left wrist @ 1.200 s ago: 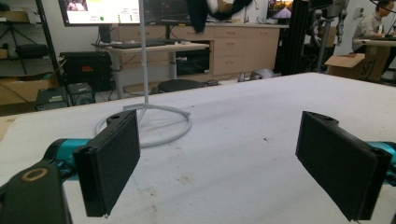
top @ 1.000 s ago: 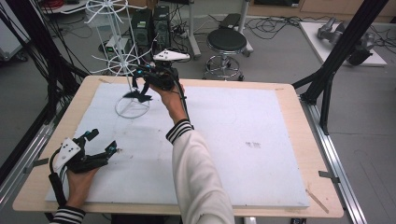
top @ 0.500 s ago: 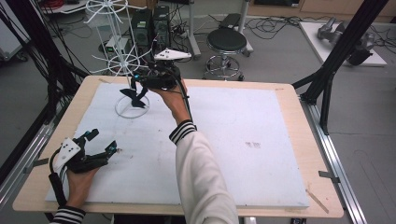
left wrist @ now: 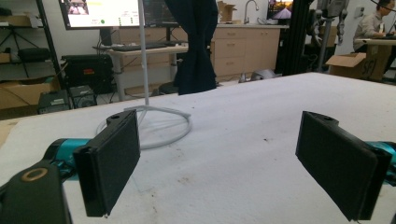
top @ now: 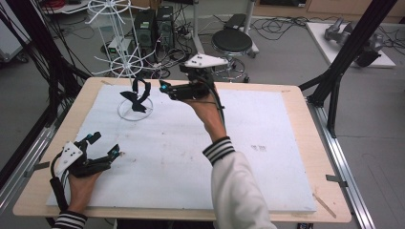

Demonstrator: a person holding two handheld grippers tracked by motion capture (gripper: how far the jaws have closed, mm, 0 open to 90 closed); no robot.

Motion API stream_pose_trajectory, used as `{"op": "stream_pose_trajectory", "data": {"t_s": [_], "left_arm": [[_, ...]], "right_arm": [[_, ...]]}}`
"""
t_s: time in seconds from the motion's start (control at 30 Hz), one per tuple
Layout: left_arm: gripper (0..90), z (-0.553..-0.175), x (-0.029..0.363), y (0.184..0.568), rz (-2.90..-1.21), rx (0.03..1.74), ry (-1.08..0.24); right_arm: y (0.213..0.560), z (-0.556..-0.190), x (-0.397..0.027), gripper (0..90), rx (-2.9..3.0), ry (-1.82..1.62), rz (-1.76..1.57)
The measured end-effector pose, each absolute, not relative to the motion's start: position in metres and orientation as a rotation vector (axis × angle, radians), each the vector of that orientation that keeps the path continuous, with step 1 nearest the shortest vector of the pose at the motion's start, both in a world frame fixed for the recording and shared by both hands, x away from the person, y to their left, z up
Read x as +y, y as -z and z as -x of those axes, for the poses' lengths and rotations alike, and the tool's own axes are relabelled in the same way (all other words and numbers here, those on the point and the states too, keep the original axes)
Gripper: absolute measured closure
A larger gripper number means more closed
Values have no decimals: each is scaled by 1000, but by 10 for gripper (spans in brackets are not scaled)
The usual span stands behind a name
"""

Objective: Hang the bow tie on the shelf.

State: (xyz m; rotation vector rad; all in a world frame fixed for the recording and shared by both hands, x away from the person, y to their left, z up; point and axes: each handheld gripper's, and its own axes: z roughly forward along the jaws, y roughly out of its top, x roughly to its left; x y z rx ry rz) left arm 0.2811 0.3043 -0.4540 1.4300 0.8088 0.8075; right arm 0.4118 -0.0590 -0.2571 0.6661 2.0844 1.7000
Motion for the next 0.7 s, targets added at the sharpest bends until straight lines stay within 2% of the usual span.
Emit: {"op": "stream_pose_trajectory", "data": {"t_s": [0.33,0.7], "left_arm": [[141,-282,304,453,-1446,818,-807],[141,-282,303,453,-1448,817,-814]], "right_arm": [[271,-344,-140,115,2010,-1619,-659],[311,-284,-228,115,1863,-1651,-713]]}}
